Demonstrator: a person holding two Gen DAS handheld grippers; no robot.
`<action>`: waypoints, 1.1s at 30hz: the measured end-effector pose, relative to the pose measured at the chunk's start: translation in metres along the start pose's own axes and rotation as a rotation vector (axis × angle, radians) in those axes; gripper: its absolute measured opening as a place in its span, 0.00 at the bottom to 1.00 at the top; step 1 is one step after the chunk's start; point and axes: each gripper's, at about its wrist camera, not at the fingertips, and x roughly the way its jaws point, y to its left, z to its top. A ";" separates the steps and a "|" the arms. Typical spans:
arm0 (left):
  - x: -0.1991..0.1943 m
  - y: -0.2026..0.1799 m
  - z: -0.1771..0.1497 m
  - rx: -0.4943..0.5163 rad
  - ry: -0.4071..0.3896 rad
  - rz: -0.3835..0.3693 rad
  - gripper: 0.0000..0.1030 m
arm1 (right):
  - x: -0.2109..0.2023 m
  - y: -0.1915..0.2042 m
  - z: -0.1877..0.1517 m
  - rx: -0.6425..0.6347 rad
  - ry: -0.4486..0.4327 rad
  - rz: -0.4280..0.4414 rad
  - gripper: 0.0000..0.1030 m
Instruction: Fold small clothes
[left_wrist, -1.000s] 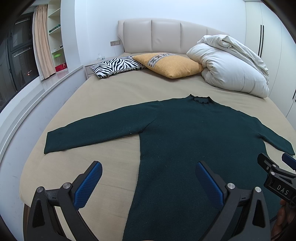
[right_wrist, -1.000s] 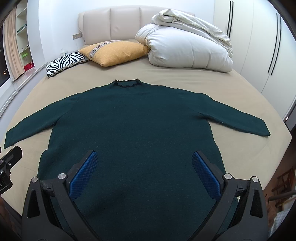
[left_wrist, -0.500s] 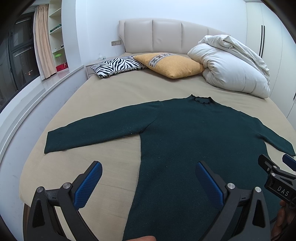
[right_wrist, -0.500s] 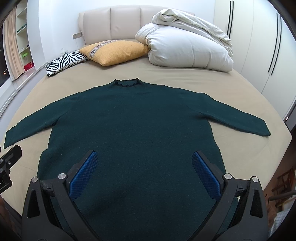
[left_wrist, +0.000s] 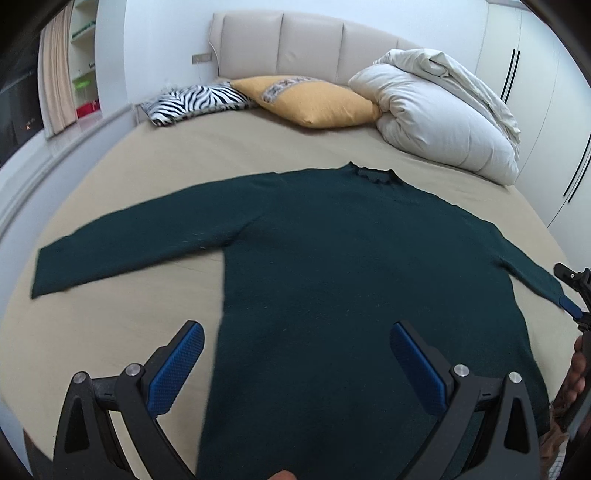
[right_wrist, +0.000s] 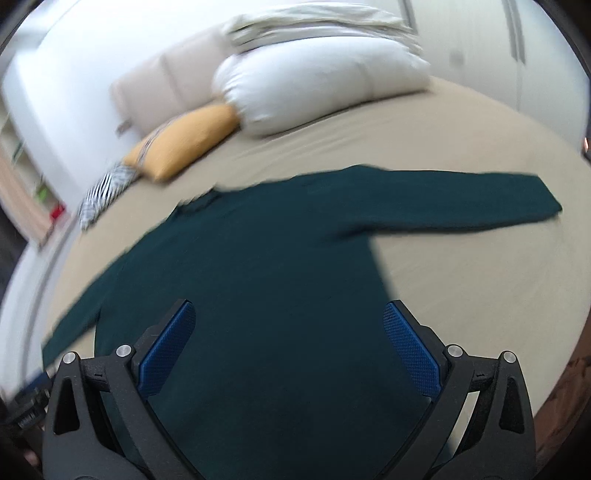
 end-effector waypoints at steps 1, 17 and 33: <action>0.008 -0.001 0.003 -0.004 0.009 -0.009 1.00 | 0.003 -0.032 0.013 0.060 -0.018 -0.004 0.89; 0.082 -0.026 0.034 -0.048 0.097 -0.098 0.99 | 0.086 -0.386 0.088 0.735 -0.130 -0.113 0.47; 0.081 0.025 0.039 -0.243 0.104 -0.349 0.61 | 0.122 -0.102 0.167 0.132 -0.071 0.179 0.06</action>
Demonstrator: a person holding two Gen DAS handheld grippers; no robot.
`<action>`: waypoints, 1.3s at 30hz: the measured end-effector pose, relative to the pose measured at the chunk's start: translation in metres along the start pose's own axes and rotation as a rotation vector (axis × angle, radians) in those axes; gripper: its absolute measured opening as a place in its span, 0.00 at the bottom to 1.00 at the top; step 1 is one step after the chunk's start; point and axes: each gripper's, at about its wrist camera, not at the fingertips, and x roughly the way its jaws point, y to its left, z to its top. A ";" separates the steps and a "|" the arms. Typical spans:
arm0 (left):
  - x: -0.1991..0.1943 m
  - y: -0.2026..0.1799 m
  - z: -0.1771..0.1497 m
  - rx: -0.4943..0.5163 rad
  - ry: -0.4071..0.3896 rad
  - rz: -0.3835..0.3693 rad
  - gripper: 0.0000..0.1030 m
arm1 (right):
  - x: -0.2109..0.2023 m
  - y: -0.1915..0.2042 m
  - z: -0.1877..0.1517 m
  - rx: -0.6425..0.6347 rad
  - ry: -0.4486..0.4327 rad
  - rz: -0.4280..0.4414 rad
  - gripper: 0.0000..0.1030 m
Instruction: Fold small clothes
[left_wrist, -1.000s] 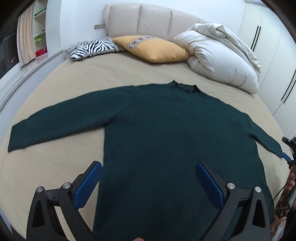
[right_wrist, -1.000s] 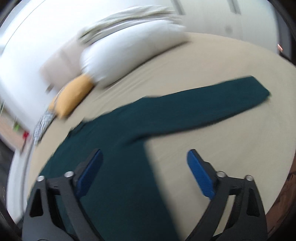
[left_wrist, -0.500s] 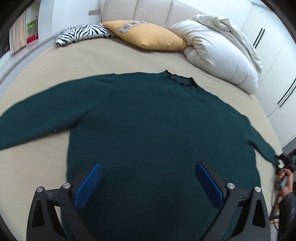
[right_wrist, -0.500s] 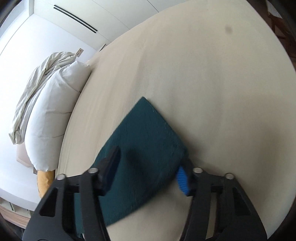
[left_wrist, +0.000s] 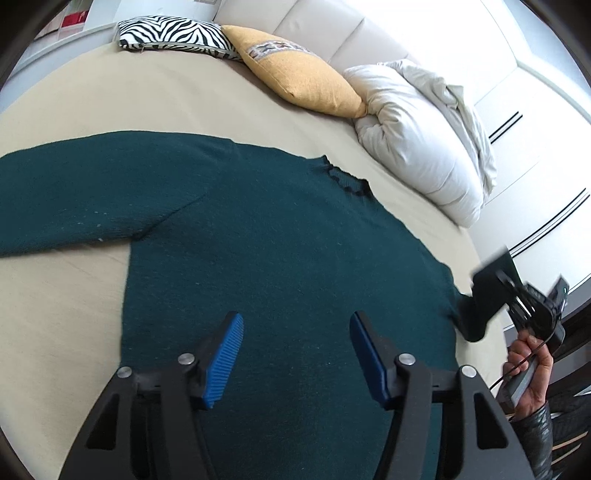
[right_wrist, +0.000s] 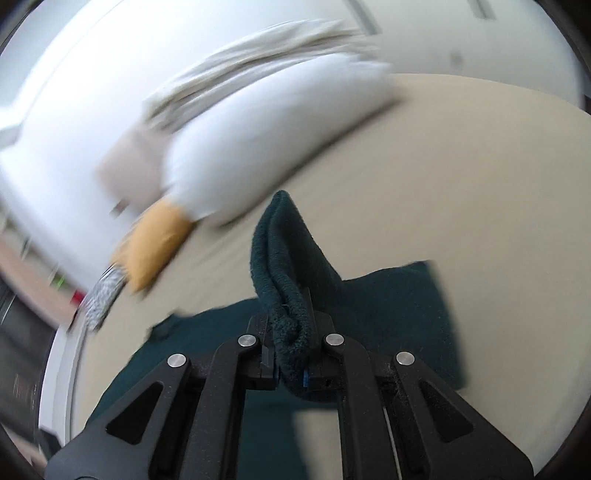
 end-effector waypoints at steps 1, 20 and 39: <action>-0.002 0.005 0.001 -0.011 -0.004 -0.008 0.61 | 0.015 0.033 -0.010 -0.039 0.034 0.054 0.06; 0.097 -0.038 0.037 0.022 0.119 -0.055 0.74 | 0.038 0.128 -0.173 -0.255 0.204 0.173 0.64; 0.111 -0.035 0.083 0.156 -0.013 0.107 0.09 | 0.065 -0.025 -0.062 0.026 0.139 -0.010 0.63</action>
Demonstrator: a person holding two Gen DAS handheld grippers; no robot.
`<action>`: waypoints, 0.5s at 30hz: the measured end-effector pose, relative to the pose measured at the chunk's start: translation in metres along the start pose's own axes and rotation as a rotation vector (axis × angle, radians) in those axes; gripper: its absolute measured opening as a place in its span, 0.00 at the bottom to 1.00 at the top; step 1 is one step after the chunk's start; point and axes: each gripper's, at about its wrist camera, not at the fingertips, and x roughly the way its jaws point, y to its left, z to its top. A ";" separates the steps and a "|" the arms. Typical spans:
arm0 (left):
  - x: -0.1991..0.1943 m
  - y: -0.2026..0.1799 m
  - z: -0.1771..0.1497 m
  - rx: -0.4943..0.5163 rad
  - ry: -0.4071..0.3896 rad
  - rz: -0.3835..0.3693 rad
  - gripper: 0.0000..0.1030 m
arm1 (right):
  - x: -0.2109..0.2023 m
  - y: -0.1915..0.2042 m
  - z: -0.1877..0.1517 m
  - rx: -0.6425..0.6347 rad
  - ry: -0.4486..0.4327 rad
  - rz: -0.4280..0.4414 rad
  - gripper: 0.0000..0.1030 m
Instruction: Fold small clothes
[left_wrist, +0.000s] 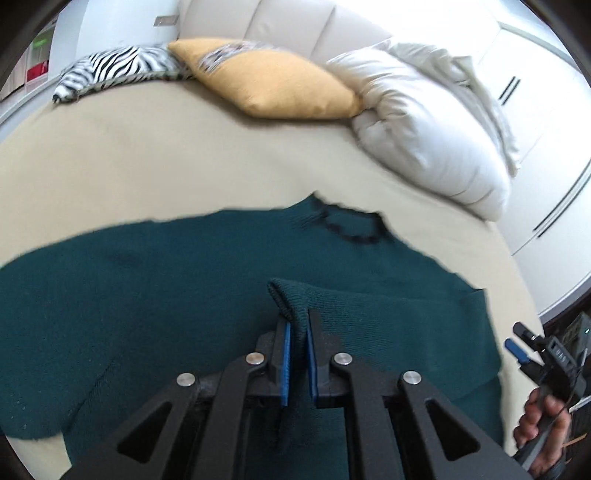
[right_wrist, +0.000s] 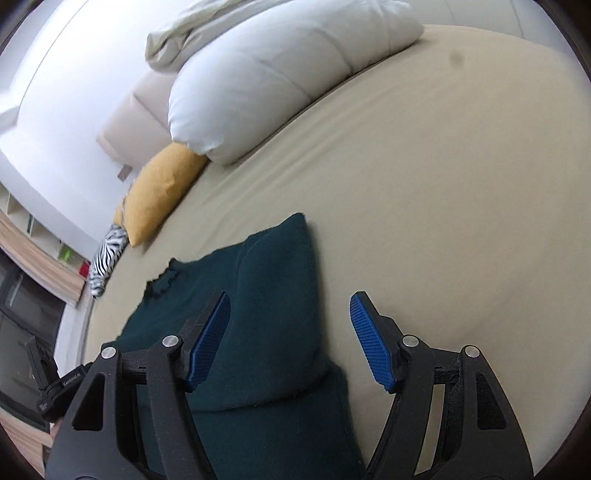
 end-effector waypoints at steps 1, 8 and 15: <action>0.007 0.008 -0.003 -0.015 0.013 0.009 0.09 | 0.011 0.006 0.002 -0.019 0.017 -0.020 0.63; 0.021 0.013 -0.007 -0.022 0.034 0.001 0.09 | 0.067 0.017 0.014 -0.074 0.092 -0.108 0.34; 0.008 0.003 -0.002 0.006 -0.057 -0.009 0.09 | 0.071 0.022 0.021 -0.125 0.057 -0.168 0.05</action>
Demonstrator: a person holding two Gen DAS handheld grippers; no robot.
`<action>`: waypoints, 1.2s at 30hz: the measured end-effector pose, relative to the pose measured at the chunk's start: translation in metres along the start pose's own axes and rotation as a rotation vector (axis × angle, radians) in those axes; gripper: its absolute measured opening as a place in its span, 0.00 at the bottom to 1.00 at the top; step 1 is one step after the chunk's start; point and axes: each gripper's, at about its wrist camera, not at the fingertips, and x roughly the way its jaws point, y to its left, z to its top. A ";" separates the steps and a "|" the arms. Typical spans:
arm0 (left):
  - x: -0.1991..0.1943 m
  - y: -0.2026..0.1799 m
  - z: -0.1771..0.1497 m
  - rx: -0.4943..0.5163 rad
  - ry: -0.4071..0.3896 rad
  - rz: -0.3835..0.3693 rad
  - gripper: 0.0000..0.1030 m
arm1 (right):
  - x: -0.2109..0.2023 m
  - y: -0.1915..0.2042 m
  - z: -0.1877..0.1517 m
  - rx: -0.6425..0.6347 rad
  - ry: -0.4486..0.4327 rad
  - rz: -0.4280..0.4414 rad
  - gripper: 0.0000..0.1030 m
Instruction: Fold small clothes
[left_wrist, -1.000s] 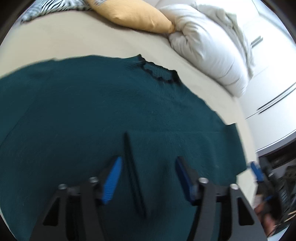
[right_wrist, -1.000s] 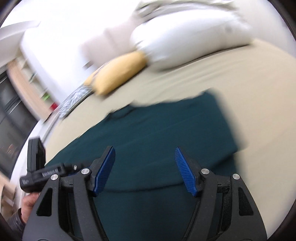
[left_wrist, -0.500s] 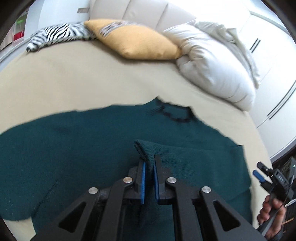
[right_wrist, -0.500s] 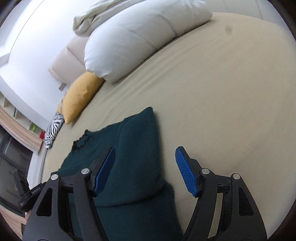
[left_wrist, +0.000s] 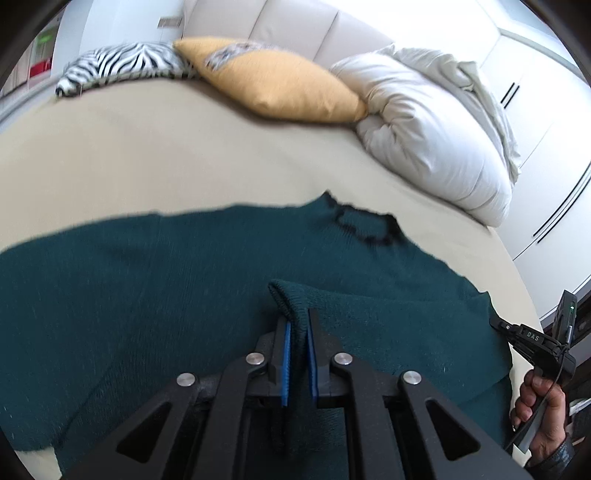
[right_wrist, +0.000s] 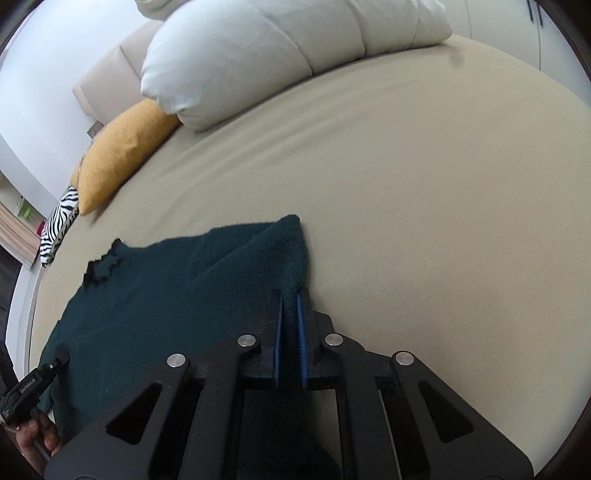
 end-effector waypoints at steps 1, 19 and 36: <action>0.002 0.001 0.001 0.000 -0.016 0.003 0.09 | -0.002 0.000 -0.001 0.003 -0.015 0.000 0.05; 0.023 0.018 -0.005 -0.029 0.029 -0.027 0.13 | 0.016 -0.021 -0.012 0.085 -0.032 0.046 0.09; -0.029 0.036 -0.020 -0.077 -0.001 -0.030 0.23 | -0.035 -0.011 -0.048 0.059 -0.076 -0.076 0.14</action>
